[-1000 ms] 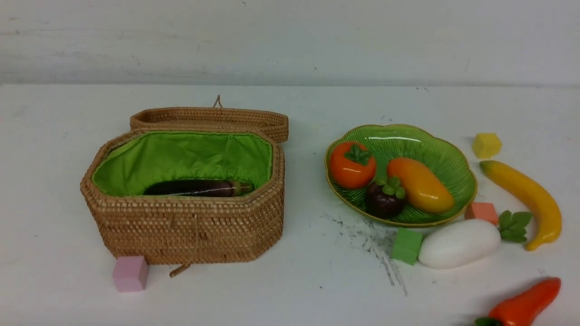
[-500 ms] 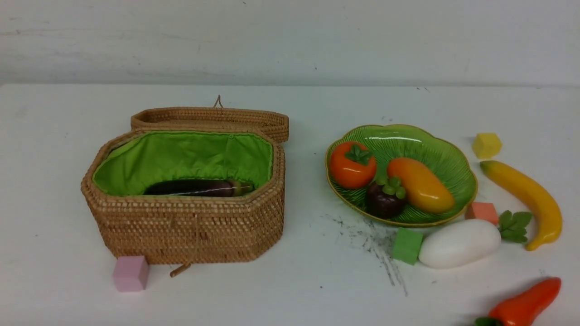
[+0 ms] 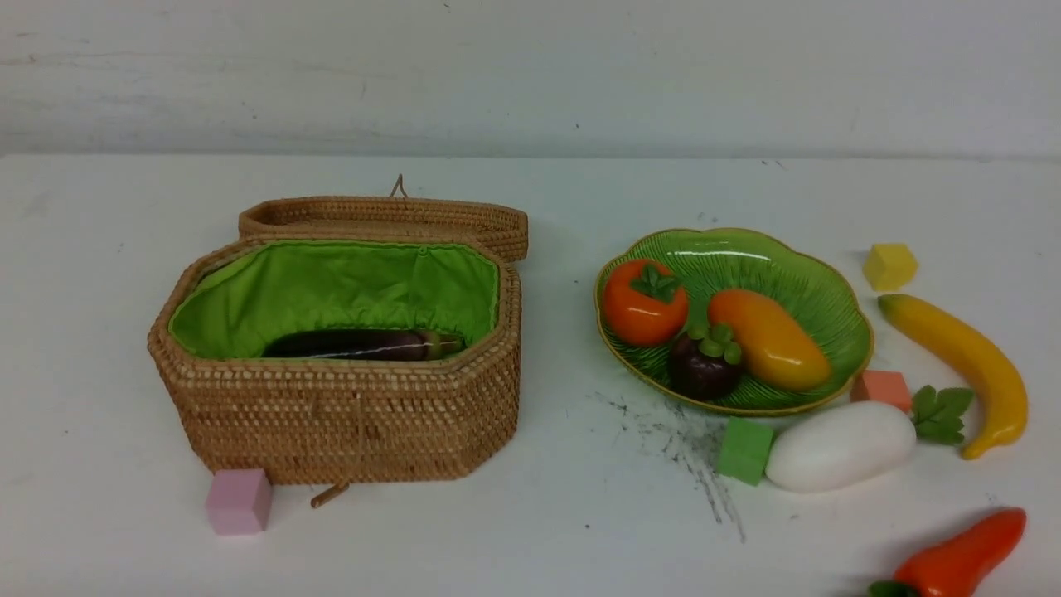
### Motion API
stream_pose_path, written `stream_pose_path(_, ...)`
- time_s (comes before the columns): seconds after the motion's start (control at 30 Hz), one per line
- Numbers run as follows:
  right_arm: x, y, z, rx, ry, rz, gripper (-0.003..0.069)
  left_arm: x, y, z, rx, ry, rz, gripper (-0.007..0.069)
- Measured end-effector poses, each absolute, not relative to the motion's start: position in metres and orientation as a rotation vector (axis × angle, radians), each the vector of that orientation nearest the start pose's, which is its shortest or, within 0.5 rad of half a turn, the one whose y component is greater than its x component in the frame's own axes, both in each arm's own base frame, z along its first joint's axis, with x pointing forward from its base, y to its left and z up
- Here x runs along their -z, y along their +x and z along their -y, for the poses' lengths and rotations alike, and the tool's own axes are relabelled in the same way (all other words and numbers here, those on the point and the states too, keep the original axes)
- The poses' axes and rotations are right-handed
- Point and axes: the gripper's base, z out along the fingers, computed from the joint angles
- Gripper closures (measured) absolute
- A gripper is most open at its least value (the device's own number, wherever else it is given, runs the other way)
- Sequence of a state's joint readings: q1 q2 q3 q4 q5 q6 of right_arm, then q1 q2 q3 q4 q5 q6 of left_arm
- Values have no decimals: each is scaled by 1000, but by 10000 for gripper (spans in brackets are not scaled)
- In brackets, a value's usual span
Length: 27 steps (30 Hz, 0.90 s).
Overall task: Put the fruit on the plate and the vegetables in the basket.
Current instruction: Use the right arm to grab a carrot and put it into the left basket
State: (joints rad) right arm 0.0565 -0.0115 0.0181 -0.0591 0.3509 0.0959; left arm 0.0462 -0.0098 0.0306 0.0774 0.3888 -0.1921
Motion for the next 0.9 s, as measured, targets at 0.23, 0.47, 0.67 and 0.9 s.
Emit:
stream_pose_path(0.23, -200, 57, -3, -148, 62, -1551, 414, -169, 52, -5, 23, -177, -1884, 594)
stream_pose_path(0.47, -232, 50, -5, -205, 44, -1199, 414, -169, 52, -5, 23, -177, -1884, 585)
stream_pose_path(0.67, -282, 37, -2, -316, 122, -1065, 414, -169, 52, -5, 23, -177, -1884, 582)
stream_pose_path(0.9, -396, 39, -3, -387, 205, -1270, 414, -169, 52, -5, 23, -177, -1884, 580)
